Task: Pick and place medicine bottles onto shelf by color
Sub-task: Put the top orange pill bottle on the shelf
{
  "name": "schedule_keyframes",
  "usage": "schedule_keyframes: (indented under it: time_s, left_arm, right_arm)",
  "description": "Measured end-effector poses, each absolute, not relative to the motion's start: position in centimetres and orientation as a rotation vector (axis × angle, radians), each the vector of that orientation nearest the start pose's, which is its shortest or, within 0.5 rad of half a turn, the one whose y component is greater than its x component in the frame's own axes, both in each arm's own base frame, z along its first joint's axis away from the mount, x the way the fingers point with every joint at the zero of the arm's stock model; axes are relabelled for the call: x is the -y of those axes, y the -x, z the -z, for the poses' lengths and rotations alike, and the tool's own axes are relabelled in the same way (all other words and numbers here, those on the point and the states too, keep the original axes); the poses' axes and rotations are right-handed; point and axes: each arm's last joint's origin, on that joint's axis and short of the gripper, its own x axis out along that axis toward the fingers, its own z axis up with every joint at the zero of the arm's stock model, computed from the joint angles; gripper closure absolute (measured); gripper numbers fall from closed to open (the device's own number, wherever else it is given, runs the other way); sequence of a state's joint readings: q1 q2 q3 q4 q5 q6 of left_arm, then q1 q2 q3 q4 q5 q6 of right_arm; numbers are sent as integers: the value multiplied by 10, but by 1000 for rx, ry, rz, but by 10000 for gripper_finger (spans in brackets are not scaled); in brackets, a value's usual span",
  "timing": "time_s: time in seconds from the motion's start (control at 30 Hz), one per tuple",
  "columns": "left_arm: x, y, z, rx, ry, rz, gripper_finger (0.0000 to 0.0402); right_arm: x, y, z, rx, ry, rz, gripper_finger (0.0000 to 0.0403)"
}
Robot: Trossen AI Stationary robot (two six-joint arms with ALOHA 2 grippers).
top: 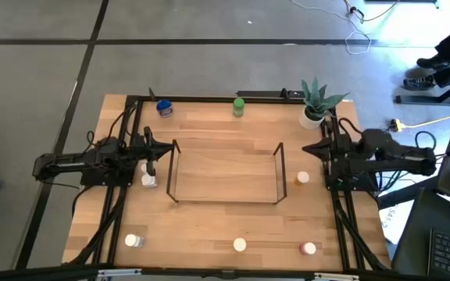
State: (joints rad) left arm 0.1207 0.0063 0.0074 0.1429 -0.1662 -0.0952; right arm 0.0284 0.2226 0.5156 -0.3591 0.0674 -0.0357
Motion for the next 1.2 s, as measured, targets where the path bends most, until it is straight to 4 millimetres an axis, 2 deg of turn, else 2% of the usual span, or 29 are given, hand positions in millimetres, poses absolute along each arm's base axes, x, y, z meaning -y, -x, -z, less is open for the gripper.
schedule_keyframes:
  time_s: [0.13, 0.33, 0.53, 0.67, 0.8, 1.0, 1.2]
  left_arm:
    - [-16, -95, -179, 158, 98, -280, 376]
    - [-16, -95, -179, 158, 98, -280, 376]
    - [-16, -95, -179, 159, 98, -280, 376]
    - [-16, -95, -179, 159, 97, -280, 376]
    - [-17, -93, -185, 196, 80, -311, 376]
    - [-16, -82, -222, 257, -23, -329, 376]
    - [-15, -72, -252, 99, -8, -352, 376]
  right_arm:
    - [0, -86, -312, -212, 39, 55, 401]
    - [4, -106, -349, -509, -50, 224, 401]
    - [1, -127, -372, -859, -232, 263, 402]
    - [-1, -139, -384, -1019, -284, 281, 402]
    - [-1, -148, -396, -1052, -298, 296, 402]
    - [-2, -151, -409, -1022, -310, 274, 398]
    - [-3, -151, -407, -1059, -343, 221, 383]
